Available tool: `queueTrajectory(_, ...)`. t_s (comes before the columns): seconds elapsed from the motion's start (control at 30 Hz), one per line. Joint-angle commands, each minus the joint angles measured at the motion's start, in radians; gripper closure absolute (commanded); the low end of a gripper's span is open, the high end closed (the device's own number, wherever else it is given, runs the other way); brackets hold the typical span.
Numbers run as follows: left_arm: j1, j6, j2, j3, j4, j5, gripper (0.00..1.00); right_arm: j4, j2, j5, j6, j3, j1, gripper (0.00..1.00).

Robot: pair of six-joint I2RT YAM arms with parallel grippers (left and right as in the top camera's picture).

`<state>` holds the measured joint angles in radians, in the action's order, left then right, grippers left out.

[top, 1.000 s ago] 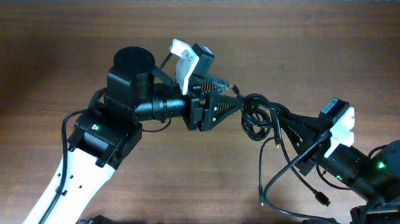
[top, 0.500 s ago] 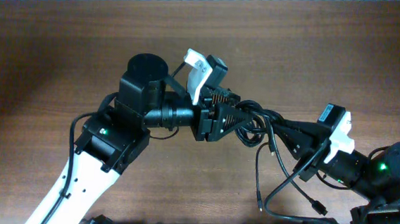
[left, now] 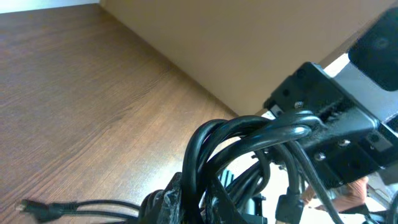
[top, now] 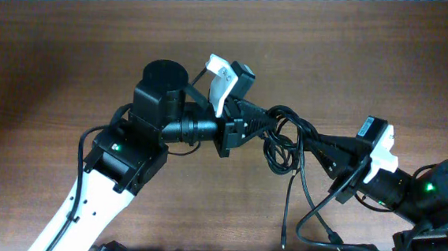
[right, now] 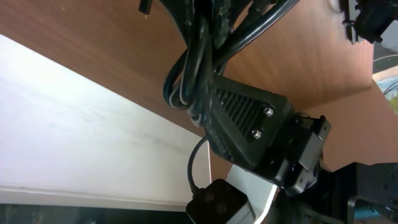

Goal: Untangle cables

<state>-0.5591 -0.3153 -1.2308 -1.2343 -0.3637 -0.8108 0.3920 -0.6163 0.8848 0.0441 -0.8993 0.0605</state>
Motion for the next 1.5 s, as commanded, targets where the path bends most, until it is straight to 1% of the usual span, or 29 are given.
queueTrajectory(0.0,0.001,-0.086,0.006,-0.005,-0.054,0.229,1.0,-0.002,0.006,0.028,0.0,-0.01,-0.002,0.96)
queueTrajectory(0.03,0.001,-0.126,0.006,-0.005,-0.079,0.306,1.0,0.005,0.006,0.028,0.0,-0.01,-0.002,0.96)
queueTrajectory(0.1,0.001,-0.168,0.006,-0.005,-0.087,0.348,1.0,0.008,0.006,0.023,0.001,-0.01,-0.002,0.96)
queueTrajectory(0.3,0.001,-0.169,0.006,-0.005,-0.076,0.344,1.0,0.015,0.006,0.021,0.001,-0.01,-0.002,0.96)
queueTrajectory(0.33,0.0,-0.159,0.006,-0.005,-0.071,0.337,1.0,0.014,0.006,0.021,0.001,-0.01,-0.002,0.96)
queueTrajectory(0.37,0.0,-0.098,0.006,-0.005,-0.048,0.295,1.0,0.014,0.006,0.021,0.001,-0.01,-0.002,0.96)
queueTrajectory(0.4,0.0,-0.05,0.006,-0.005,-0.029,0.249,1.0,0.015,0.006,0.021,0.001,-0.01,-0.002,0.91)
queueTrajectory(0.43,0.0,0.005,0.006,-0.005,-0.002,0.178,1.0,0.015,0.006,0.021,0.001,-0.01,-0.002,0.91)
queueTrajectory(0.53,-0.001,0.088,0.006,-0.005,0.025,0.092,1.0,0.014,0.006,0.021,0.001,-0.01,-0.002,0.91)
queueTrajectory(0.6,-0.013,0.108,0.006,-0.005,0.026,0.092,1.0,0.015,0.006,0.021,0.001,-0.01,-0.002,0.87)
queueTrajectory(0.67,-0.033,0.109,0.006,-0.005,0.033,0.092,1.0,0.015,0.006,0.022,0.0,-0.01,-0.002,0.8)
queueTrajectory(0.73,-0.06,0.139,0.006,-0.005,0.037,0.093,1.0,0.015,0.006,0.024,0.001,-0.01,-0.002,0.79)
queueTrajectory(0.9,-0.078,0.138,0.006,-0.005,0.041,0.1,1.0,0.015,0.006,0.024,0.001,-0.01,-0.002,0.8)
queueTrajectory(0.93,-0.078,0.138,0.006,-0.005,0.041,0.1,0.97,0.015,0.006,0.024,0.0,-0.01,-0.002,0.81)
queueTrajectory(0.97,-0.078,0.138,0.006,-0.005,0.04,0.1,0.92,0.015,0.006,0.024,0.0,-0.01,-0.002,0.93)
queueTrajectory(1.0,-0.078,0.138,0.006,-0.005,0.04,0.1,0.87,0.015,0.006,0.024,0.001,-0.01,-0.002,0.96)
queueTrajectory(1.07,-0.078,0.138,0.006,-0.005,0.041,0.1,0.77,0.015,0.006,0.024,0.001,-0.01,-0.002,0.96)
queueTrajectory(1.13,-0.078,0.138,0.006,-0.005,0.041,0.1,0.74,0.015,0.006,0.024,0.001,-0.01,-0.002,0.96)
queueTrajectory(1.17,-0.078,0.138,0.006,-0.005,0.041,0.1,0.71,0.016,0.006,0.024,0.0,-0.01,-0.002,0.96)
queueTrajectory(1.2,-0.078,0.138,0.006,-0.005,0.041,0.1,0.65,0.016,0.006,0.024,0.001,-0.01,-0.002,0.96)
queueTrajectory(1.23,-0.078,0.138,0.006,-0.005,0.04,0.1,0.56,0.016,0.006,0.024,0.001,-0.01,-0.002,0.96)
queueTrajectory(1.27,-0.078,0.139,0.006,-0.005,0.04,0.1,0.52,0.016,0.006,0.024,0.001,-0.01,-0.002,0.96)
queueTrajectory(1.33,-0.066,0.153,0.006,-0.005,0.037,0.101,0.52,0.022,0.006,0.02,0.001,-0.01,-0.002,0.96)
queueTrajectory(1.4,-0.045,0.153,0.006,-0.005,0.033,0.103,0.56,0.031,0.006,0.002,0.001,-0.01,-0.002,0.96)
queueTrajectory(1.47,-0.002,0.145,0.006,-0.005,0.03,0.06,0.52,0.048,0.006,-0.029,0.001,-0.01,-0.002,0.96)
